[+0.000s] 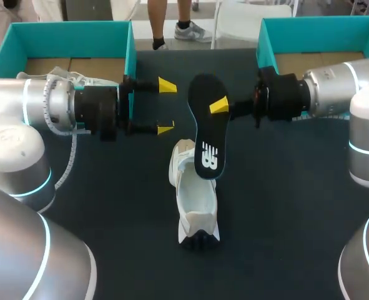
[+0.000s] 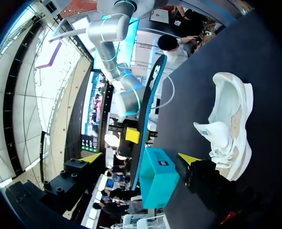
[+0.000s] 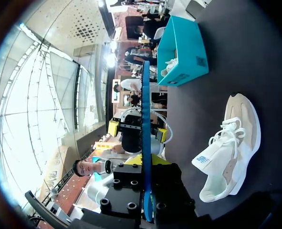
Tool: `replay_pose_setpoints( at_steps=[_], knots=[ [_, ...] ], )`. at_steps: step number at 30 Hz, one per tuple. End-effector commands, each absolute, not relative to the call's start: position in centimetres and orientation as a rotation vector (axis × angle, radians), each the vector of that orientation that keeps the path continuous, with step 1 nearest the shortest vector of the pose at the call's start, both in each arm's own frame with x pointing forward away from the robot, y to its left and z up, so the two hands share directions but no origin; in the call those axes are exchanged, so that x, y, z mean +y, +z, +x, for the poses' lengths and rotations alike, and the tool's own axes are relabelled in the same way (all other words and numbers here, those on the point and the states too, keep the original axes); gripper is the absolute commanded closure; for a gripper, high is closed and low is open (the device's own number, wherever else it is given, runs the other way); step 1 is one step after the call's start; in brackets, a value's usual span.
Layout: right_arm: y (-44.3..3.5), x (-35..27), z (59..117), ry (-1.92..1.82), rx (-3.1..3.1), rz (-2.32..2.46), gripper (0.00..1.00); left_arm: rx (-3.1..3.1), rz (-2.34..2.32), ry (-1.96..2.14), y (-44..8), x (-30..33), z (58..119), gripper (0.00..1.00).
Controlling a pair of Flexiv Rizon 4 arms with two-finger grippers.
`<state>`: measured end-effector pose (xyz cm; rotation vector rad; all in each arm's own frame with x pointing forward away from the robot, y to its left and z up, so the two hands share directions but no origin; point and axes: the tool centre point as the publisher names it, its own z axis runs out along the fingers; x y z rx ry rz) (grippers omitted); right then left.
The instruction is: Take the shoe out of the shoebox, open the shoe tongue, remove and reinsert the insole, then place the shoe into the shoebox
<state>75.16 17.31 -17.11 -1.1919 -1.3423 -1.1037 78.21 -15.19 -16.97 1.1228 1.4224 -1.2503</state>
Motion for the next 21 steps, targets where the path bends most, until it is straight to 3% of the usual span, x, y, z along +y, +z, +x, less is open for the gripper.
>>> replay_pose_setpoints(
  at_steps=[1, 11, 15, 18, 20, 21],
  knots=[
    [-18.0, 18.5, 75.5, -1.105, -1.332, -1.168, 1.0, 1.376, 1.089, -1.266, -17.7, -16.2, 79.4, 0.0],
    [-18.8, 21.0, 75.2, -1.13, -1.287, -1.146, 1.0, 1.317, 1.13, -1.199, -17.7, -18.4, 79.9, 0.0],
    [-18.9, 21.1, 75.1, -1.15, -1.27, -1.161, 1.0, 1.287, 1.127, -1.174, -18.2, -18.9, 79.9, 0.08],
    [-18.9, 21.0, 75.0, -1.168, -1.258, -1.171, 1.0, 1.265, 1.142, -1.158, -18.7, -19.0, 79.9, 0.23],
    [-18.9, 20.9, 75.1, -1.172, -1.255, -1.172, 1.0, 1.265, 1.142, -1.157, -18.9, -19.1, 80.1, 0.53],
    [-18.8, 20.9, 75.1, -1.172, -1.254, -1.173, 1.0, 1.265, 1.143, -1.155, -19.0, -19.2, 80.1, 0.54]
  ],
)
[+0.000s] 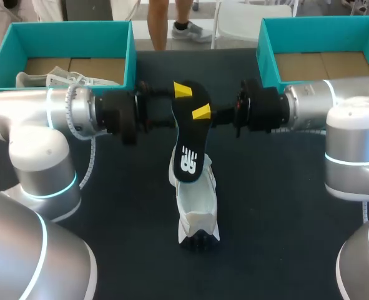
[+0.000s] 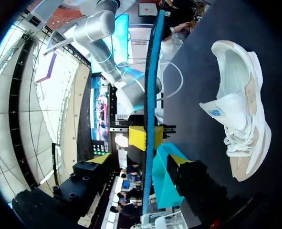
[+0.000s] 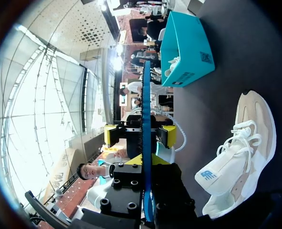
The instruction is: Take the shoe out of the shoebox, open the shoe tongue, remove and reinsert the insole, then place the shoe into the shoebox
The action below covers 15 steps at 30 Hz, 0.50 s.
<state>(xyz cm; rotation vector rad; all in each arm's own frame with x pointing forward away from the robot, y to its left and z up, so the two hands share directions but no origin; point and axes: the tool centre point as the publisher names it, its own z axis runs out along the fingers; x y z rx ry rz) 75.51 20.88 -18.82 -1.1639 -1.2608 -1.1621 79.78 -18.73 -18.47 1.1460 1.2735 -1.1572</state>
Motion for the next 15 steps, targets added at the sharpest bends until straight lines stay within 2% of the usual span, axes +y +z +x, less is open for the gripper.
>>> replay_pose_setpoints(
  at_steps=[1, 7, 13, 15],
  knots=[
    [-18.8, 20.9, 75.2, -1.173, -1.254, -1.173, 1.0, 1.266, 1.141, -1.154, -19.1, -19.2, 80.1, 0.58],
    [-18.6, 20.9, 75.3, -1.178, -1.247, -1.174, 1.0, 1.267, 1.135, -1.154, -19.3, -19.6, 80.0, 0.63],
    [-18.7, 21.0, 75.6, -1.181, -1.241, -1.172, 1.0, 1.263, 1.134, -1.162, -19.3, -20.3, 79.5, 0.75],
    [-18.8, 20.9, 75.6, -1.183, -1.241, -1.172, 1.0, 1.263, 1.132, -1.165, -19.4, -20.4, 79.5, 0.75]
  ],
)
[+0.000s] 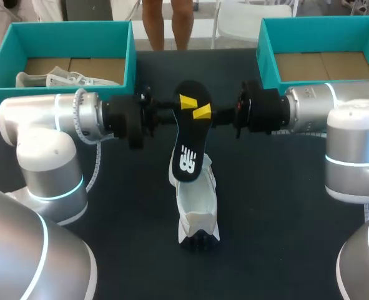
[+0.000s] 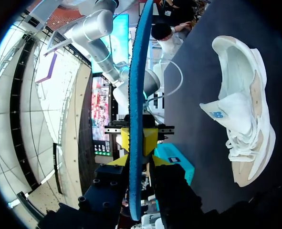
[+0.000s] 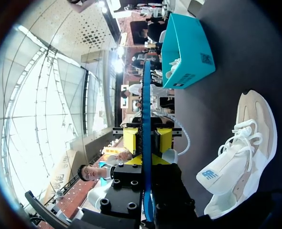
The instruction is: Take the shoe out of the shoebox, open the shoe tongue, remove and reinsert the insole, then place the shoe into the shoebox
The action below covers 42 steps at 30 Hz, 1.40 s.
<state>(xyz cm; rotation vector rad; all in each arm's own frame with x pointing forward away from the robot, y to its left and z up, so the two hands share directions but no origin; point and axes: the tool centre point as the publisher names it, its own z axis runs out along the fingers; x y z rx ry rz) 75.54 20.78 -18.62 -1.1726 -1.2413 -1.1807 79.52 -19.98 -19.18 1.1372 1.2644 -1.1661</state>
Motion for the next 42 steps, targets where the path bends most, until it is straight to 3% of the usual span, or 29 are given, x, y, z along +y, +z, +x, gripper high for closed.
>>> replay_pose_setpoints(
  at_steps=[1, 5, 7, 13, 14, 15, 29, 33, 42],
  knots=[
    [-18.8, 20.9, 75.6, -1.183, -1.241, -1.172, 1.0, 1.262, 1.129, -1.167, -19.4, -20.5, 79.6, 0.76],
    [-18.8, 20.8, 75.6, -1.184, -1.24, -1.171, 1.0, 1.267, 1.126, -1.17, -19.4, -20.5, 79.7, 0.85],
    [-18.9, 20.8, 75.6, -1.187, -1.238, -1.171, 1.0, 1.269, 1.128, -1.171, -19.4, -20.6, 79.7, 1.0],
    [-18.9, 20.7, 75.5, -1.206, -1.243, -1.164, 0.99, 1.294, 1.12, -1.179, -19.5, -20.6, 79.8, 1.0],
    [-18.8, 20.7, 75.4, -1.219, -1.247, -1.162, 0.61, 1.306, 1.121, -1.174, -19.4, -20.5, 79.9, 1.0],
    [-18.9, 20.4, 75.1, -1.229, -1.249, -1.164, 0.0, 1.317, 1.123, -1.16, -19.4, -20.4, 80.0, 1.0],
    [-16.2, 15.9, 72.1, -1.35, -1.562, -1.253, 0.0, 1.514, 1.11, -1.271, -16.6, -16.1, 79.2, 1.0],
    [-14.5, 15.9, 72.0, -1.439, -1.876, -1.091, 0.0, 1.566, 1.105, -1.381, -15.3, -15.2, 78.8, 1.0],
    [-14.4, 15.8, 72.0, -1.444, -1.882, -1.096, 0.0, 1.598, 1.12, -1.415, -15.2, -15.0, 78.5, 1.0]
  ],
)
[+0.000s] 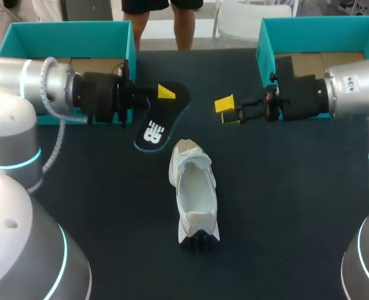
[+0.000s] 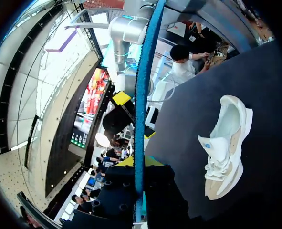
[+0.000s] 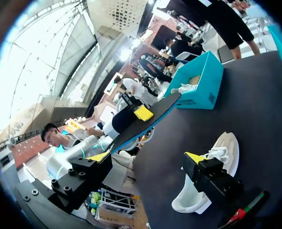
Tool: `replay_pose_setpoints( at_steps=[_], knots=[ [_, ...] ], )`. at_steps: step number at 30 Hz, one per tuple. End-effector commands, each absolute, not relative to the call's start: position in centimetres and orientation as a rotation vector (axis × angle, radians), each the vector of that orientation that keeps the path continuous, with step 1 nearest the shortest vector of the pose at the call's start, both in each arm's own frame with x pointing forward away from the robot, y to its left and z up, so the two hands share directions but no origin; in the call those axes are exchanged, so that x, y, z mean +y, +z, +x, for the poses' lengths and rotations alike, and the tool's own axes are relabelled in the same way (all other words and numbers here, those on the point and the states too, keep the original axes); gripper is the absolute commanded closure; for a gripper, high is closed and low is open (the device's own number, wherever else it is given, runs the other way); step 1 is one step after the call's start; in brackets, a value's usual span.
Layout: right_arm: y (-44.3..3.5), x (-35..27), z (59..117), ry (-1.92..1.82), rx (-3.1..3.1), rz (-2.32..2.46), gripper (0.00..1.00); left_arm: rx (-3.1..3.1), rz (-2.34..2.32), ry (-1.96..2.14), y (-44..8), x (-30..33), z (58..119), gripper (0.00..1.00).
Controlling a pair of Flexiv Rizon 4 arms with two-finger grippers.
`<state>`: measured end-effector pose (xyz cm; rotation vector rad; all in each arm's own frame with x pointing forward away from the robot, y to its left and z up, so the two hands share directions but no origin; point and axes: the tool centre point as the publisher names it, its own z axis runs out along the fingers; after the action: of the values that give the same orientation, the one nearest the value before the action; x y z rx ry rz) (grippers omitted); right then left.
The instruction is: Take the shoe out of the shoebox, open the shoe tongue, remove and reinsert the insole, then place the shoe into the shoebox
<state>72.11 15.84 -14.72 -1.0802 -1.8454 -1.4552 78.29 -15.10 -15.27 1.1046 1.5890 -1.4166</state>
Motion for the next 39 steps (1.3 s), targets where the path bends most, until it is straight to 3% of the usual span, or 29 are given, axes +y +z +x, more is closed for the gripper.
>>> replay_pose_setpoints(
  at_steps=[1, 10, 13, 16, 32, 39],
  knots=[
    [-14.4, 15.8, 72.0, -1.444, -1.882, -1.096, 0.0, 1.598, 1.12, -1.415, -15.2, -15.0, 78.5, 1.0],
    [-14.4, 15.8, 72.0, -1.444, -1.882, -1.096, 0.0, 1.598, 1.12, -1.415, -15.2, -15.0, 78.5, 1.0],
    [-14.6, 15.4, 72.3, -1.552, -2.274, -0.957, 0.0, 1.598, 1.12, -1.415, -15.2, -15.0, 78.5, 1.0],
    [-14.9, 14.9, 72.1, -1.368, -2.703, -0.901, 0.0, 1.598, 1.12, -1.415, -15.2, -15.0, 78.5, 1.0],
    [-14.9, 14.9, 72.1, -1.368, -2.703, -0.901, 0.0, 1.598, 1.12, -1.415, -15.2, -15.0, 78.5, 1.0],
    [-16.8, 14.3, 71.5, -1.269, -2.978, -0.912, 0.0, 1.647, 1.088, -1.519, -15.1, -14.2, 76.5, 1.0]
  ],
)
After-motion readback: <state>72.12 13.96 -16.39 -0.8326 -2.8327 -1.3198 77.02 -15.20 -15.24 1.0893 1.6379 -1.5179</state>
